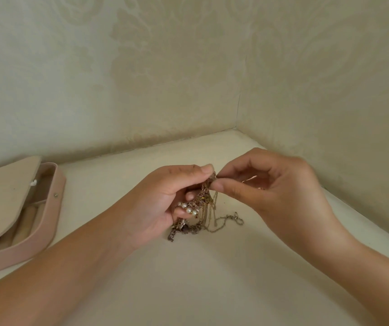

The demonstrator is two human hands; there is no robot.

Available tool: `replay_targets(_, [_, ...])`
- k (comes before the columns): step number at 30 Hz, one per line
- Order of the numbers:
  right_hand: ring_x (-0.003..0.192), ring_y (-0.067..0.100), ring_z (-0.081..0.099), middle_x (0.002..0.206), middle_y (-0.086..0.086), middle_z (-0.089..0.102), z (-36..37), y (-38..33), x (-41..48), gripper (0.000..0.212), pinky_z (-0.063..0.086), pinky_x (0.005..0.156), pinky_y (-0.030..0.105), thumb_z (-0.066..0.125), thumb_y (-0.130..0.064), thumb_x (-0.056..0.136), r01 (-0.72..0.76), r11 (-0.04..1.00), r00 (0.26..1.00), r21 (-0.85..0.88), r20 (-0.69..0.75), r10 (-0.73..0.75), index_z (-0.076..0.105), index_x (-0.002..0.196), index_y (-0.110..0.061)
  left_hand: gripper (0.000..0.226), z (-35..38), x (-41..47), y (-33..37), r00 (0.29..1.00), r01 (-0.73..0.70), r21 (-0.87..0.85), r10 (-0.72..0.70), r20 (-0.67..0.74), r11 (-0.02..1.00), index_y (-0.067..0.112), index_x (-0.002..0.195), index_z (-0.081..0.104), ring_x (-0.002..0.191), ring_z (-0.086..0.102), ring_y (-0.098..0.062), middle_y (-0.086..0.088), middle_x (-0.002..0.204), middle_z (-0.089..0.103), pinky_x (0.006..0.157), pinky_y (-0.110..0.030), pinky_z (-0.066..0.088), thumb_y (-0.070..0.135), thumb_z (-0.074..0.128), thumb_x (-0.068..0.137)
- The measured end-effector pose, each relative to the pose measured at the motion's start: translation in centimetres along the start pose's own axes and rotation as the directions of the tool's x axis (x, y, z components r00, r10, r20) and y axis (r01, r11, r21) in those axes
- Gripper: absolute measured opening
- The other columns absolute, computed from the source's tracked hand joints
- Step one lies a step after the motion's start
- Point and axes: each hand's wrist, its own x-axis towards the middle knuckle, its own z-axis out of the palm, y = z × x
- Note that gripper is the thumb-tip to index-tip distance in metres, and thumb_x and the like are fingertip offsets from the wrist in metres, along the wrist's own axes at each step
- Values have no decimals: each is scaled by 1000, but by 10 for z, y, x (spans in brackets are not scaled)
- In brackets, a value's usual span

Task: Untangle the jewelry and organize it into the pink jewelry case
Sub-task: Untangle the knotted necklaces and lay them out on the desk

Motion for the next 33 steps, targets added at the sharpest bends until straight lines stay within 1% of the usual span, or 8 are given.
replay_targets(5, [62,8,62,70,-8,67,-1,3,-1,6,47,47,15,80,-20,72,47,990,998,-133,-28,-51,76,71,-24,7,4,-1,0,999,34,-32,-36,-33,999,11,62,69,47,35,-4,1,65,43,36,-14,20,10,76,62])
replay_targets(11, [65,9,64,70,-11,67,-1,3,-2,18,47,53,14,76,-11,77,107,966,991,-236,-58,-123,75,71,-28,14,4,-1,1,995,66,-29,-68,-73,997,10,66,70,46,34,-4,-2,73,56,36,-14,18,23,70,60])
replay_targets(17, [53,0,51,64,-9,64,-8,0,5,12,37,53,10,72,-14,79,-148,988,989,49,25,147,68,68,-18,16,3,0,2,993,72,59,-66,-95,996,10,71,61,44,31,-4,-2,66,63,34,-13,19,25,64,68])
replay_targets(21, [75,13,61,70,2,64,-16,3,13,9,48,71,23,55,-17,72,-273,872,961,405,150,231,62,67,-14,15,1,3,0,984,100,71,-88,-155,992,10,71,60,43,31,-4,-4,66,65,34,-13,18,24,65,71])
replay_targets(23, [70,18,61,64,5,59,-20,1,14,5,54,76,26,56,-13,74,-288,804,957,520,193,217,58,70,-12,18,-1,5,-2,979,114,83,-97,-179,990,7,71,62,44,32,-4,-1,65,60,34,-13,20,22,64,81])
replay_targets(26, [46,15,40,54,2,39,-24,-6,12,7,52,59,24,59,-16,76,-274,795,961,541,186,205,56,73,-10,22,-3,6,-4,976,113,100,-92,-198,989,8,71,60,43,31,-3,2,58,47,33,-12,22,23,61,86])
replay_targets(28, [41,9,23,52,-2,31,-29,-12,12,8,34,40,18,60,-20,72,-248,817,968,521,162,190,63,71,-14,29,-4,7,-4,972,98,107,-73,-222,989,13,62,59,42,30,-3,3,57,46,33,-12,21,22,61,89])
replay_targets(33, [42,5,18,49,-7,26,-33,-17,12,6,17,37,16,67,-26,68,-218,865,971,453,187,148,69,68,-20,33,-11,9,-2,952,49,390,74,-296,920,17,61,56,37,36,-3,11,48,41,37,-13,31,28,60,92])
